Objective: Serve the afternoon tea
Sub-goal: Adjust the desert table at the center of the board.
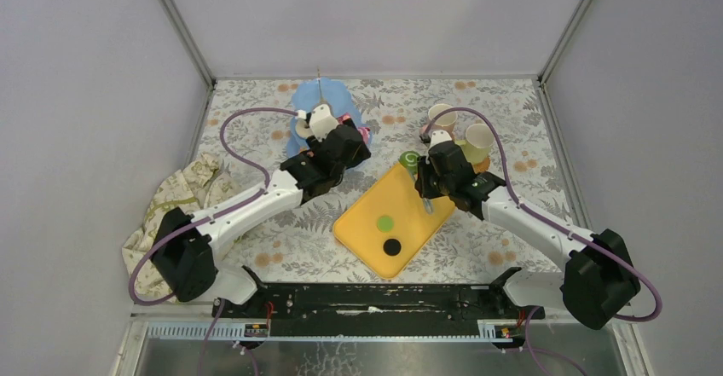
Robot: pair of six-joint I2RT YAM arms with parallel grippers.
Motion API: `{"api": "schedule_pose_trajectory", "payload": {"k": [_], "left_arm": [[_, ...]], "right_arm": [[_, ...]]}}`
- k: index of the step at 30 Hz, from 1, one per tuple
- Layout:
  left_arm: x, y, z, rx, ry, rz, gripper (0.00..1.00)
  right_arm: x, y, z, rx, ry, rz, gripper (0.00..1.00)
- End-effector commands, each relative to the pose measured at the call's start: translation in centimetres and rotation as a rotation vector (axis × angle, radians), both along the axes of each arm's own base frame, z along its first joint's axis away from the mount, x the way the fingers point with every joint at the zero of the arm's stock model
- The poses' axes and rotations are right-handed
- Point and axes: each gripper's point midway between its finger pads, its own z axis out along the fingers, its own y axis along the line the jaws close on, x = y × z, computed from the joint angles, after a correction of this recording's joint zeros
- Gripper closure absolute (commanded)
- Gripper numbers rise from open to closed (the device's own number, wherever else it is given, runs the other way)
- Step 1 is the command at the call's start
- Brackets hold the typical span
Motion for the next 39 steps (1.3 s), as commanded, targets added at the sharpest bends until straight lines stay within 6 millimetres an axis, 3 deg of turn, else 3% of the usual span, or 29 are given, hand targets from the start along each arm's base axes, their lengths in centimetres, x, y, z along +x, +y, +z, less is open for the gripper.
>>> {"api": "schedule_pose_trajectory", "payload": {"k": [1,11,18,32,39], "left_arm": [[-0.4,3.6,-0.4,0.014,-0.012,0.099,0.24],[-0.4,10.1,-3.1,-0.075,0.047,0.249,0.23],[0.0,13.0,-4.2,-0.133,0.062,0.326,0.23],[2.2,11.9,-5.0,-0.229,0.053,0.333,0.24],[3.5,11.4,-5.4,-0.259,0.039,0.349,0.27]], "right_arm": [[1.3,1.4,2.9,0.060,-0.048,0.019,0.82],[2.8,2.8,4.3,0.069,-0.062,0.039,0.82],[4.7,4.4,5.5,0.064,-0.058,0.062,0.82],[9.7,8.0,6.6,0.035,-0.062,0.112,0.82],[11.4,8.7,5.7,0.015,-0.045,0.122,0.82]]}}
